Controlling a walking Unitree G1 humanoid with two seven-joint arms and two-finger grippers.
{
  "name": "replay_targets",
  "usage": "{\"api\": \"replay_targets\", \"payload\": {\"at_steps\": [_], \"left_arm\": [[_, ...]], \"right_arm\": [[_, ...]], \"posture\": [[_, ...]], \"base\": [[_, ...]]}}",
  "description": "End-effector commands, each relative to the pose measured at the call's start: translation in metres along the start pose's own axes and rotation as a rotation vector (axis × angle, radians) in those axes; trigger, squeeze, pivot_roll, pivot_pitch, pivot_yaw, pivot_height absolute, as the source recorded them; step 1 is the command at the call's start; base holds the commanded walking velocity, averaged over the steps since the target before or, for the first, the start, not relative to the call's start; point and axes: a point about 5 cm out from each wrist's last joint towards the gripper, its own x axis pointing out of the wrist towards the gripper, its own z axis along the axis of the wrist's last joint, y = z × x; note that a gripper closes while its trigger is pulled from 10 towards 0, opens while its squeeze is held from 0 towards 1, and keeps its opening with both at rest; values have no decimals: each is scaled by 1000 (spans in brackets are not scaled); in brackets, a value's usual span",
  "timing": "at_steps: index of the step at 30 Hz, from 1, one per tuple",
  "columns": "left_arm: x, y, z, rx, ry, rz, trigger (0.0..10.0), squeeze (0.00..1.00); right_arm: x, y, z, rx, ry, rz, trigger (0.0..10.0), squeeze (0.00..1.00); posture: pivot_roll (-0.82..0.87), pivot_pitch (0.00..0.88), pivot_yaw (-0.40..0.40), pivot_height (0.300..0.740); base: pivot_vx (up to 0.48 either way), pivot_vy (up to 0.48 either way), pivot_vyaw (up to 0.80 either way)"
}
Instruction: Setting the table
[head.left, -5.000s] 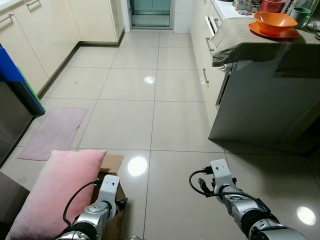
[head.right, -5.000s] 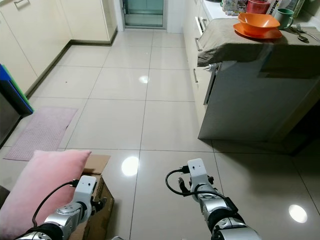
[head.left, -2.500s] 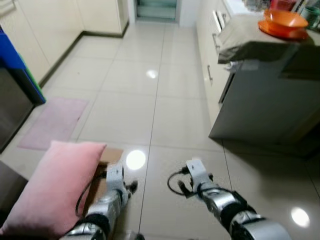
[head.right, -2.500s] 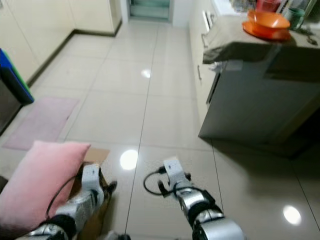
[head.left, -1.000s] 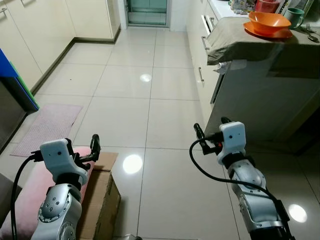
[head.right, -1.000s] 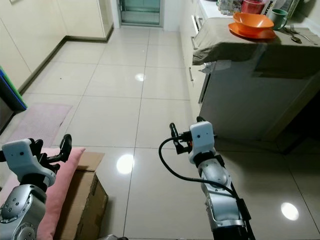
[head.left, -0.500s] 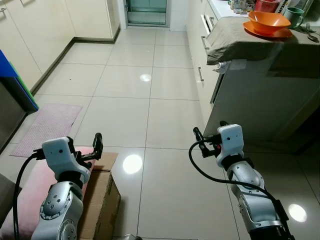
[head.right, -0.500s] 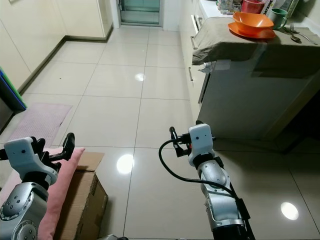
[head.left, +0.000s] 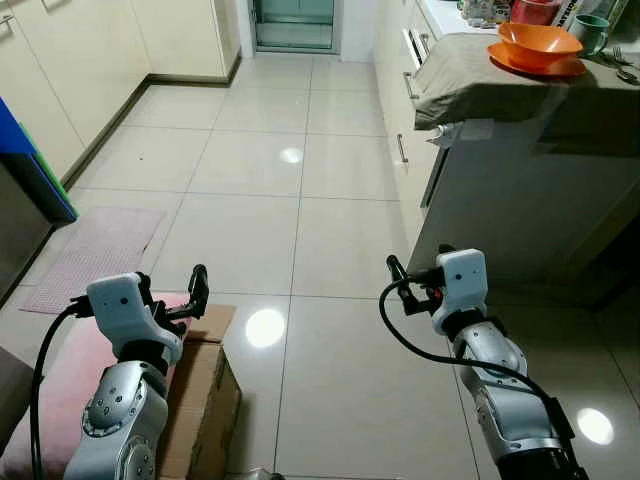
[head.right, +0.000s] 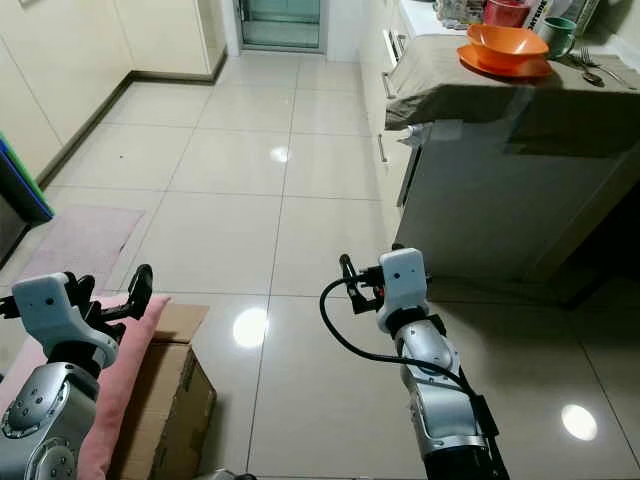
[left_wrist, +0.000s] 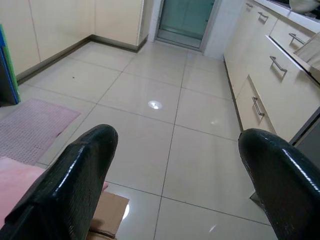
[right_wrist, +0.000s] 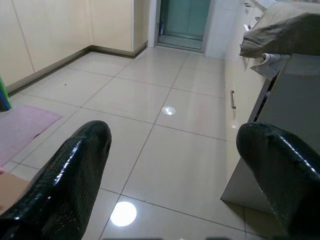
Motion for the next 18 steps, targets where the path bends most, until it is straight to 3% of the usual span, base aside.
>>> {"api": "replay_targets", "payload": {"at_steps": [1,8,11,13,16,18], "left_arm": [[2,-4,-2,-9,9,-21,10000,1000],[2,0,-5,5,6,-16,10000,1000],[1,3,-7,33,-13,-15,10000,1000],[0,3,-6,95,-60,-34,10000,1000],[4,5,-9,30,-67,-11,10000,1000],[11,-4,-5,-3,-95,-36,10000,1000]], "right_arm": [[2,2,4,4,-19,14,10000,1000],[3,1,8,10,-49,10,10000,1000],[1,-1,7,15,-70,-9,10000,1000],[-1,2,4,15,-82,14,10000,1000],[-1,7,7,96,-122,48,10000,1000],[4,7,9,78,-134,38,10000,1000]], "posture": [[-36,31,30,740],[-37,27,29,740],[-38,27,30,740],[-37,23,30,740],[-39,14,24,740],[-45,6,22,740]], "base": [[0,0,0],[0,0,0],[0,0,0],[0,0,0],[0,0,0],[0,0,0]]}}
